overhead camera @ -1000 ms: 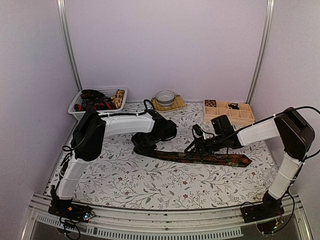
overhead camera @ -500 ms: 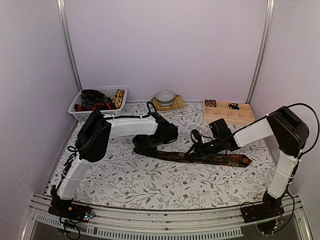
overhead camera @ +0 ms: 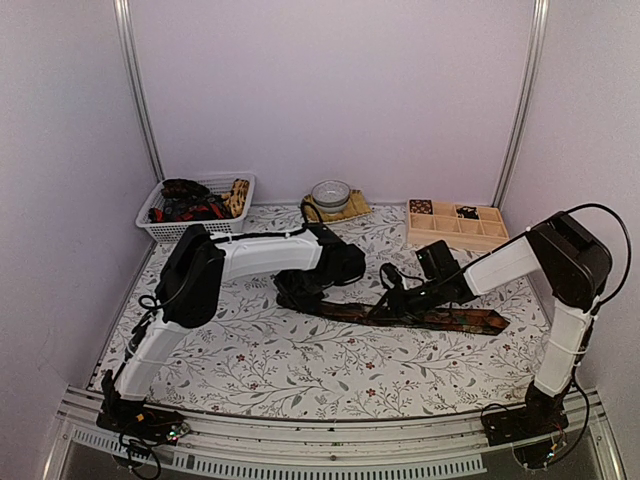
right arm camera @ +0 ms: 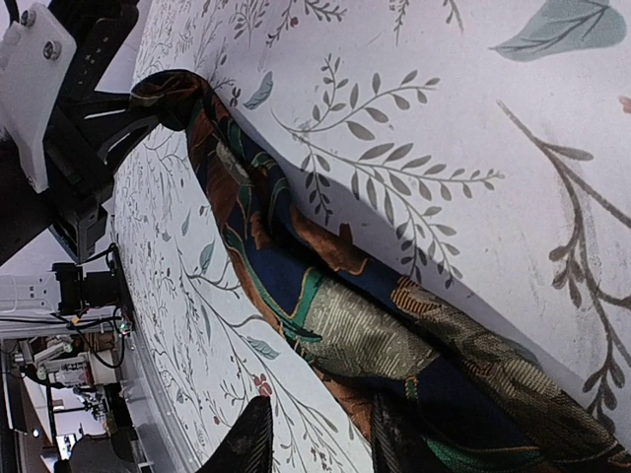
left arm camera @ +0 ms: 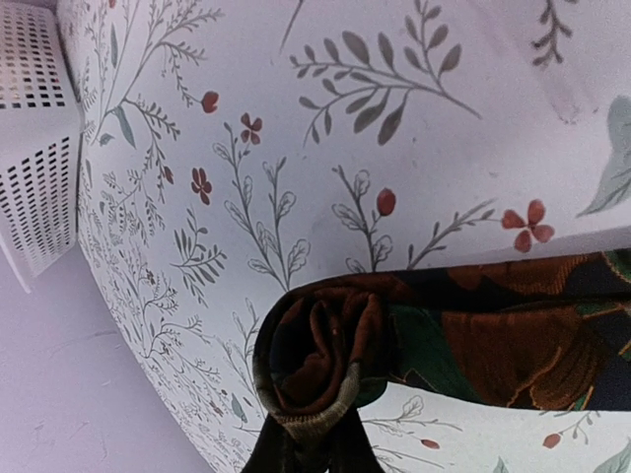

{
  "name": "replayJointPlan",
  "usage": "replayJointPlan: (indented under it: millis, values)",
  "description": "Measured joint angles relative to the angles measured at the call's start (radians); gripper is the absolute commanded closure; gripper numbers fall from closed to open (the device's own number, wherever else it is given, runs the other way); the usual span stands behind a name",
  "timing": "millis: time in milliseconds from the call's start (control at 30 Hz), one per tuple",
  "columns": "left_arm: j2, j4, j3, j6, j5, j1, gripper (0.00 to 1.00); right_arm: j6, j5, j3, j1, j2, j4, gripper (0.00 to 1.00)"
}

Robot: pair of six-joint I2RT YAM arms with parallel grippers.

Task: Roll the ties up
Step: Roll the tie at the center of the board.

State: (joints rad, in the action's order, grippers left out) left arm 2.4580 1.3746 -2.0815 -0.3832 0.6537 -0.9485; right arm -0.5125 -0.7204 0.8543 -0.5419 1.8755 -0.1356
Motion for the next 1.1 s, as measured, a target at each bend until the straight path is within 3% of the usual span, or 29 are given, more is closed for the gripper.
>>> replayJointPlan:
  millis: [667, 733, 867, 1100]
  values:
    - [0.005, 0.0, -0.011, 0.001, 0.0, -0.011, 0.99, 0.001, 0.004, 0.018, 0.0, 0.02, -0.005, 0.69]
    - [0.008, 0.001, -0.015, 0.002, 0.002, -0.014, 0.97, 0.002, 0.005, 0.018, 0.0, 0.02, -0.003, 0.69]
    - [0.03, 0.003, -0.045, 0.003, -0.011, -0.021, 0.81, 0.004, 0.005, 0.018, 0.0, 0.02, -0.003, 0.69]
    - [0.043, -0.027, -0.061, 0.016, -0.086, -0.026, 0.78, 0.004, 0.008, 0.018, 0.0, 0.02, -0.003, 0.69]
